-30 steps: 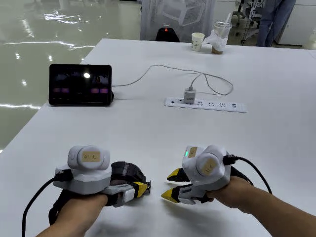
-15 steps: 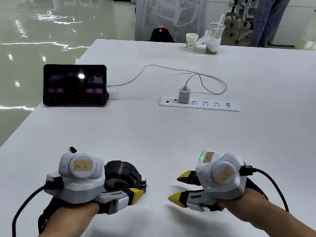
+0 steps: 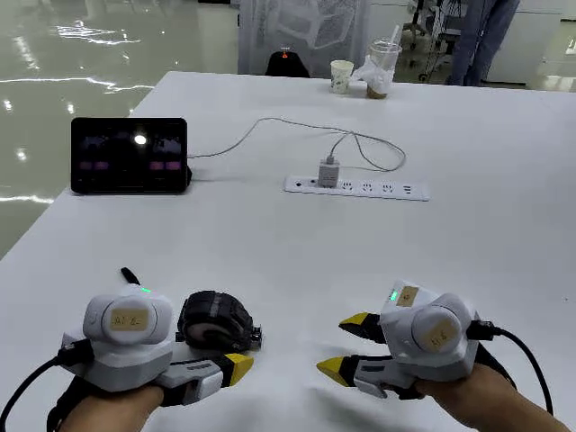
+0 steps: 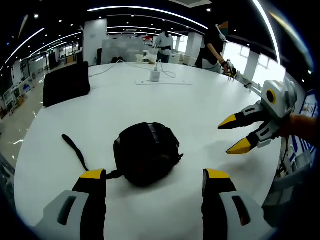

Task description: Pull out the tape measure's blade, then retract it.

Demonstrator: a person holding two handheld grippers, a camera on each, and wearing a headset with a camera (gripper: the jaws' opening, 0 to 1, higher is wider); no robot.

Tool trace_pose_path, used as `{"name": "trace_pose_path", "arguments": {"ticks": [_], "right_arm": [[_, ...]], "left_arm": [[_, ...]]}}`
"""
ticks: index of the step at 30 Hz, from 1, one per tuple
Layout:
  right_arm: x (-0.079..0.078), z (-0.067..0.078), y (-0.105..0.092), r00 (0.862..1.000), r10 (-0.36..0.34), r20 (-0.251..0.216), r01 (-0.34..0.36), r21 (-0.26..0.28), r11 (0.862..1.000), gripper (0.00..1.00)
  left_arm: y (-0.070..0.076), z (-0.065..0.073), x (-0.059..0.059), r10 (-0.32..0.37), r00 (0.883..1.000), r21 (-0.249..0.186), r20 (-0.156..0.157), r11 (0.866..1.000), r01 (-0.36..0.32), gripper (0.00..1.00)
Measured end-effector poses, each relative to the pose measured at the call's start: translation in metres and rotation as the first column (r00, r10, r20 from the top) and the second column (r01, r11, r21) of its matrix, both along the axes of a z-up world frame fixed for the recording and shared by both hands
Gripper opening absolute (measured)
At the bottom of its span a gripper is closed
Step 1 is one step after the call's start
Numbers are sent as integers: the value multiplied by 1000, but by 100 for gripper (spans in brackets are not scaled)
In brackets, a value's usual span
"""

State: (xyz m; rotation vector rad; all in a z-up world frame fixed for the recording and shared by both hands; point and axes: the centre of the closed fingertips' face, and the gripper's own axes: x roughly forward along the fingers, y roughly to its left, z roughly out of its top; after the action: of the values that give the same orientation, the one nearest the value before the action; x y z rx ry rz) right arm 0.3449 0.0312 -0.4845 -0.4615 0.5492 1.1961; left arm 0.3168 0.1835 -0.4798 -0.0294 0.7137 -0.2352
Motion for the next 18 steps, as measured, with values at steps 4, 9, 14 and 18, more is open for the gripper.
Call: {"name": "trace_pose_path", "arguments": {"ticks": [4,9,14,18], "right_arm": [[-3,4,-5,1000,-20,5,20,17,1000,37],[-7,9,-12,999,-48,12,47,24,999,40],[-12,15,-18,997,-74,17,73,44,996,42],[-17,18,-24,995,-99,18,97,58,994,44]], "left_arm": [[0,3,-4,-12,1000,-3,20,1000,12,75],[0,8,-9,-22,999,-9,45,1000,22,75],[-2,10,-13,-43,998,-2,56,999,43,76],[-5,13,-16,-68,995,15,69,998,67,76]]}}
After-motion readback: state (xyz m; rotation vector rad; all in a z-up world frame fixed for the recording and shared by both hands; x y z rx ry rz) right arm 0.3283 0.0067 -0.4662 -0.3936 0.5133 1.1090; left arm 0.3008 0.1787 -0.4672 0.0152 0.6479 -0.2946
